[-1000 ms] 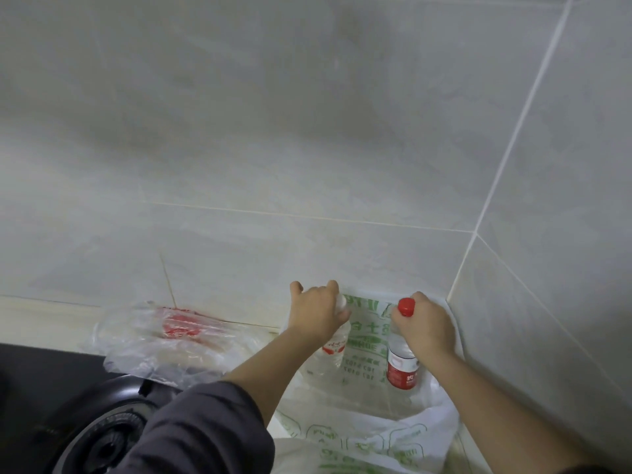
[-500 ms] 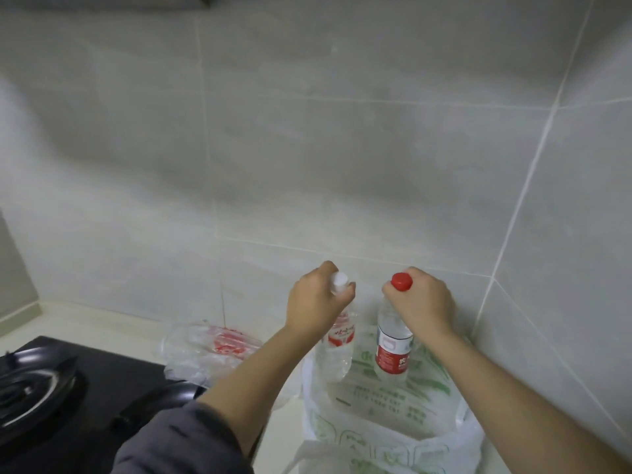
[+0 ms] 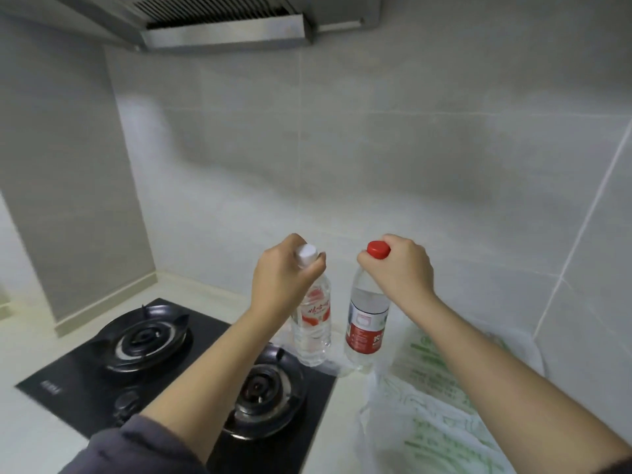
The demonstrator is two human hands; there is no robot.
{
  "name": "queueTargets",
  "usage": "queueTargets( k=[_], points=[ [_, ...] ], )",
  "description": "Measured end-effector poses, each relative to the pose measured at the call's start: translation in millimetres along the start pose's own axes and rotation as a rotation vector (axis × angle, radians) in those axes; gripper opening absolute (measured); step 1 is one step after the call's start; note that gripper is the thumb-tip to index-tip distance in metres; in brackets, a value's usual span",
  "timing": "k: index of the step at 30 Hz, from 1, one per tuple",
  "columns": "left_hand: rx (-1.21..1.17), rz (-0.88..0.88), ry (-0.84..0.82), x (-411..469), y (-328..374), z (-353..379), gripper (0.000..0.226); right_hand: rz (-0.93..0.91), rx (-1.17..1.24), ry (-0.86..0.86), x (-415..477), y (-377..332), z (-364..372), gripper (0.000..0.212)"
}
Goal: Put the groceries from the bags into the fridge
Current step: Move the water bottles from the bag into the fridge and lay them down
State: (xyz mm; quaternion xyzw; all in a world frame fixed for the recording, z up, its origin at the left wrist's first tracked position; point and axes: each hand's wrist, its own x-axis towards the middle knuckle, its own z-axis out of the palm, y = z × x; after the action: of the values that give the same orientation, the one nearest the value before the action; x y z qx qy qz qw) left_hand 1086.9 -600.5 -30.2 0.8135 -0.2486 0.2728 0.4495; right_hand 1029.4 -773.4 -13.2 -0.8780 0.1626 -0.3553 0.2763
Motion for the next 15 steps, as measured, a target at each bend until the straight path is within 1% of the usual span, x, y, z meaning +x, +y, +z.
queueTargets(
  k=[4,7,11,15],
  points=[
    [0.074,-0.052,-0.031,-31.5,-28.6,-42.1,0.024,-0.001,0.040,-0.099,-40.9,-20.1,27.1,0.024],
    [0.121,-0.106,-0.077,-64.2,-50.8,-65.0,0.025,0.032,0.030,-0.171,-79.7,-25.9,47.5,0.024],
    [0.174,-0.187,-0.149,-110.6,-77.5,-84.3,0.026,0.081,-0.007,-0.279,-133.2,-23.4,70.4,0.027],
    [0.221,-0.250,-0.228,-154.7,-103.5,-92.8,0.028,0.135,-0.043,-0.338,-179.3,-12.7,90.8,0.027]
  ],
)
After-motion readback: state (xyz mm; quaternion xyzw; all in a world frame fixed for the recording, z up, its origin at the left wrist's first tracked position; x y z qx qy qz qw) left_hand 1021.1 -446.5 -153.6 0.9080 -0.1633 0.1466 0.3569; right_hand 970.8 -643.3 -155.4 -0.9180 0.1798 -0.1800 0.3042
